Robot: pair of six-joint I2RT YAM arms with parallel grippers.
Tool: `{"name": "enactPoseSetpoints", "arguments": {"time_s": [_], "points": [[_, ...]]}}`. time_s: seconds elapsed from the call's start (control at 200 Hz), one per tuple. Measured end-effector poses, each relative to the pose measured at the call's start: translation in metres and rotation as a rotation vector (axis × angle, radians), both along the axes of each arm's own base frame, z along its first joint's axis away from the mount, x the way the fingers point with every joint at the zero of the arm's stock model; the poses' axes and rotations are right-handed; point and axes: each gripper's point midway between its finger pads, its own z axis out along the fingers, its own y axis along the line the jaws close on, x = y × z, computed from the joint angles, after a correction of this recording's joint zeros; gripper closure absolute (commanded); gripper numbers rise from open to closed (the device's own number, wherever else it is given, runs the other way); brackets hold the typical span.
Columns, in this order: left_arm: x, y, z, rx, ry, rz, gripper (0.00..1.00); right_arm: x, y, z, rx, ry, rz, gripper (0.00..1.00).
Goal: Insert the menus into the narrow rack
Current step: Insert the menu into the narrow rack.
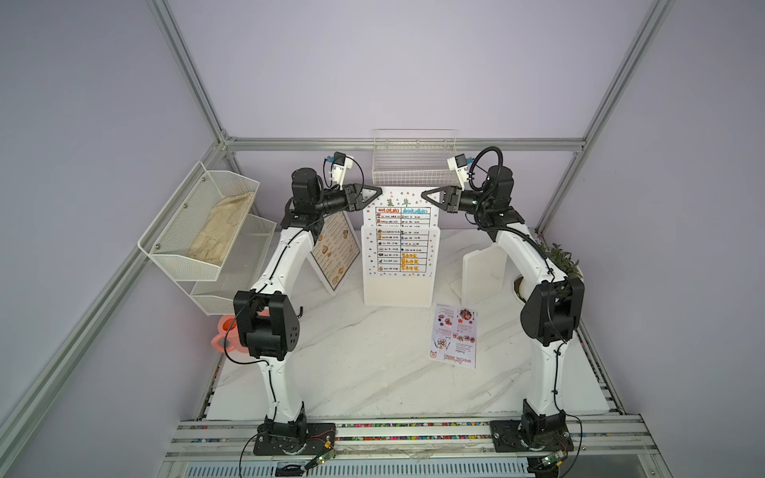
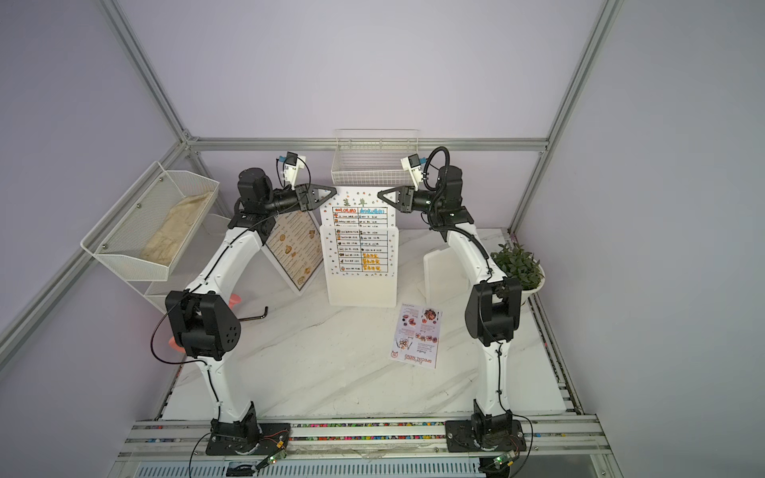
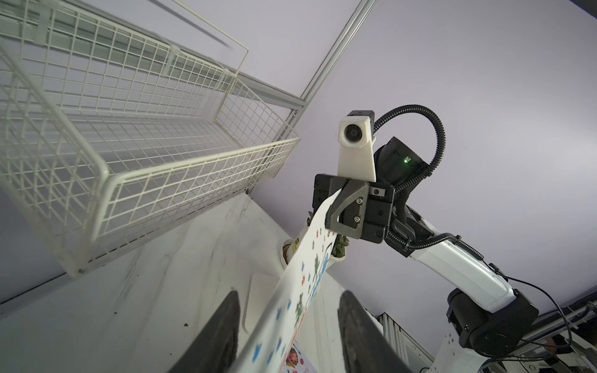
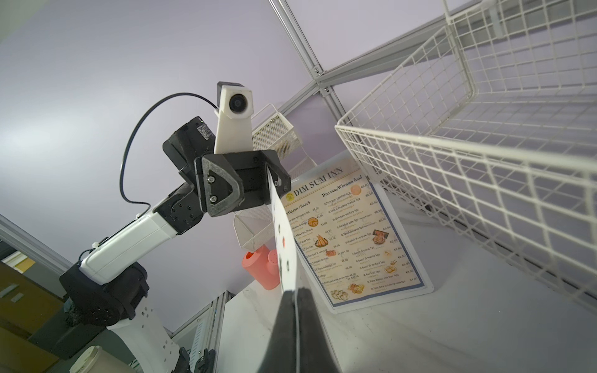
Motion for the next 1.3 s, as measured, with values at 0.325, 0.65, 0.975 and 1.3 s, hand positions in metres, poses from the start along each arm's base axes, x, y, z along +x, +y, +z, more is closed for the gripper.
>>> {"name": "enactPoseSetpoints", "arguments": {"time_s": [0.325, 0.65, 0.975, 1.3], "points": [[0.000, 0.000, 0.000, 0.000, 0.000, 0.000, 0.50, -0.003, 0.000, 0.019, 0.009, -0.046, -0.004, 0.99], [0.002, 0.000, -0.017, 0.007, 0.031, 0.002, 0.50, 0.001, 0.001, -0.009, -0.003, 0.019, 0.001, 0.99], [-0.002, 0.001, -0.033, 0.013, 0.069, 0.005, 0.51, -0.004, 0.000, -0.020, -0.006, 0.040, 0.002, 0.99], [-0.012, 0.002, -0.031, 0.011, 0.054, 0.011, 0.51, -0.013, 0.004, -0.020, -0.003, 0.027, 0.015, 0.95]]}}
